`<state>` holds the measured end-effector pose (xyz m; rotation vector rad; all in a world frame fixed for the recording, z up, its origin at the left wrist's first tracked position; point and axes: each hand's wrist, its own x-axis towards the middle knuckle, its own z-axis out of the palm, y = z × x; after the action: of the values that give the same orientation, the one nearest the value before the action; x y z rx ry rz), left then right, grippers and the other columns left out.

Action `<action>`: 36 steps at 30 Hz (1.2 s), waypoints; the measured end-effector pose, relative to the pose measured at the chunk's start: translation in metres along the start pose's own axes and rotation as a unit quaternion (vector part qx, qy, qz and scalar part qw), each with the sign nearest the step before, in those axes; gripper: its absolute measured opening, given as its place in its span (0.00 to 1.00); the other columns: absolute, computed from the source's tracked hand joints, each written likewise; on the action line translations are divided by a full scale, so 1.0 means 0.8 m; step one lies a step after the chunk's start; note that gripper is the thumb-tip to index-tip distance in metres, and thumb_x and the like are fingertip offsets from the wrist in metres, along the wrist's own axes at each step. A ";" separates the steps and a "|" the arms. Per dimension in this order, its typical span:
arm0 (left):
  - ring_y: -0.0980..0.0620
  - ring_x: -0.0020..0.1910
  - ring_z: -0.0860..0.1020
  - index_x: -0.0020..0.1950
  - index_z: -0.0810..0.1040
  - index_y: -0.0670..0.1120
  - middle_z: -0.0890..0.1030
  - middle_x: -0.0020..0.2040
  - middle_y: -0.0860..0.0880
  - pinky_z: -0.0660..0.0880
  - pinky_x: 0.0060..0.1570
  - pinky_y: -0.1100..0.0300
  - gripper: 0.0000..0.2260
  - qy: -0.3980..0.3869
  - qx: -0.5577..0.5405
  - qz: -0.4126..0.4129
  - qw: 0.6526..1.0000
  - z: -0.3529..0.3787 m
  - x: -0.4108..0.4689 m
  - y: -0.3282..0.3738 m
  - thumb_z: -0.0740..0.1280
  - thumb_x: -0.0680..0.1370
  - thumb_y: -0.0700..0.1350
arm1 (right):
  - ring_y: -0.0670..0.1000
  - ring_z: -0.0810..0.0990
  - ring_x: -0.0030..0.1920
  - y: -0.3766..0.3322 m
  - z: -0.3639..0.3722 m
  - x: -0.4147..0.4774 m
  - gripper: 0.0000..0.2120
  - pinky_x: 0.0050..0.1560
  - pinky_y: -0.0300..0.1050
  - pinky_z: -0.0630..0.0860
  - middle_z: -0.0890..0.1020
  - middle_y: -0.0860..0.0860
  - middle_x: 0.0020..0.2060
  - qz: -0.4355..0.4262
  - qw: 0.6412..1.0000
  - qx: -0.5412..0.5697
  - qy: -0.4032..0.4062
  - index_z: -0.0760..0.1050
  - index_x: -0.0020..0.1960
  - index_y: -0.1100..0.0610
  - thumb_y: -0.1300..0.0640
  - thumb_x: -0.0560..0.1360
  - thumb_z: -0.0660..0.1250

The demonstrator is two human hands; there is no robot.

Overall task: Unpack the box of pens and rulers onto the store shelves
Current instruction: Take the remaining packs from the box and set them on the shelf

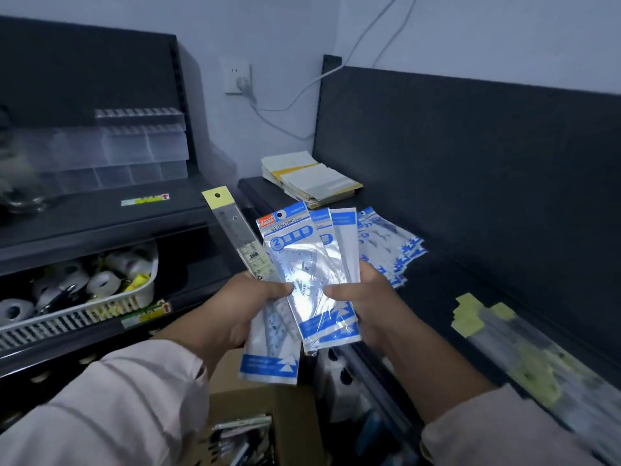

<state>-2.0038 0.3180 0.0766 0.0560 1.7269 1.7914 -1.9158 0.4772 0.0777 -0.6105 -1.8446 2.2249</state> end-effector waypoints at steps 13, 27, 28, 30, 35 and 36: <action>0.41 0.44 0.83 0.51 0.80 0.39 0.85 0.45 0.42 0.78 0.53 0.44 0.11 0.034 0.018 0.015 0.999 0.087 0.088 0.019 0.73 0.70 0.35 | 0.63 0.82 0.51 -0.031 -0.088 0.089 0.19 0.52 0.65 0.78 0.84 0.60 0.51 0.029 0.999 -0.017 -0.041 0.76 0.59 0.56 0.71 0.72 0.67; 0.48 0.30 0.82 0.44 0.79 0.40 0.84 0.34 0.45 0.79 0.32 0.56 0.05 0.084 0.013 0.001 0.996 0.106 0.144 0.019 0.69 0.73 0.31 | 0.58 0.84 0.44 -0.039 -0.143 0.168 0.13 0.44 0.55 0.81 0.84 0.57 0.45 0.046 0.991 -0.127 0.009 0.77 0.52 0.55 0.69 0.71 0.70; 0.48 0.30 0.82 0.44 0.79 0.41 0.84 0.34 0.45 0.79 0.31 0.57 0.05 0.090 0.014 -0.002 0.996 0.103 0.145 0.019 0.69 0.73 0.31 | 0.58 0.84 0.44 -0.040 -0.147 0.173 0.13 0.43 0.54 0.81 0.84 0.56 0.45 0.046 0.989 -0.141 0.013 0.77 0.52 0.56 0.69 0.71 0.70; 0.46 0.33 0.82 0.44 0.79 0.41 0.83 0.37 0.43 0.78 0.35 0.55 0.05 0.096 0.015 -0.015 0.995 0.099 0.149 0.019 0.69 0.73 0.32 | 0.57 0.84 0.44 -0.040 -0.152 0.183 0.13 0.41 0.51 0.81 0.84 0.55 0.45 0.049 0.986 -0.160 0.015 0.77 0.50 0.54 0.69 0.71 0.70; 0.42 0.38 0.82 0.49 0.79 0.39 0.84 0.41 0.41 0.78 0.41 0.50 0.06 0.092 -0.003 -0.043 0.995 0.088 0.158 0.020 0.69 0.74 0.32 | 0.56 0.83 0.44 -0.037 -0.152 0.201 0.12 0.40 0.50 0.81 0.83 0.54 0.45 0.065 0.977 -0.205 -0.001 0.76 0.47 0.53 0.69 0.72 0.69; 0.42 0.40 0.82 0.52 0.78 0.38 0.84 0.43 0.40 0.79 0.41 0.50 0.08 0.088 -0.012 -0.048 0.995 0.086 0.159 0.020 0.68 0.73 0.32 | 0.56 0.83 0.44 -0.035 -0.150 0.204 0.12 0.41 0.50 0.81 0.83 0.54 0.45 0.064 0.974 -0.218 -0.003 0.76 0.48 0.53 0.69 0.72 0.69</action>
<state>-2.0803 0.4393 0.0507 -0.1982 1.7975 1.7894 -2.0147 0.6549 0.0563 -0.8121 -2.3809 1.8928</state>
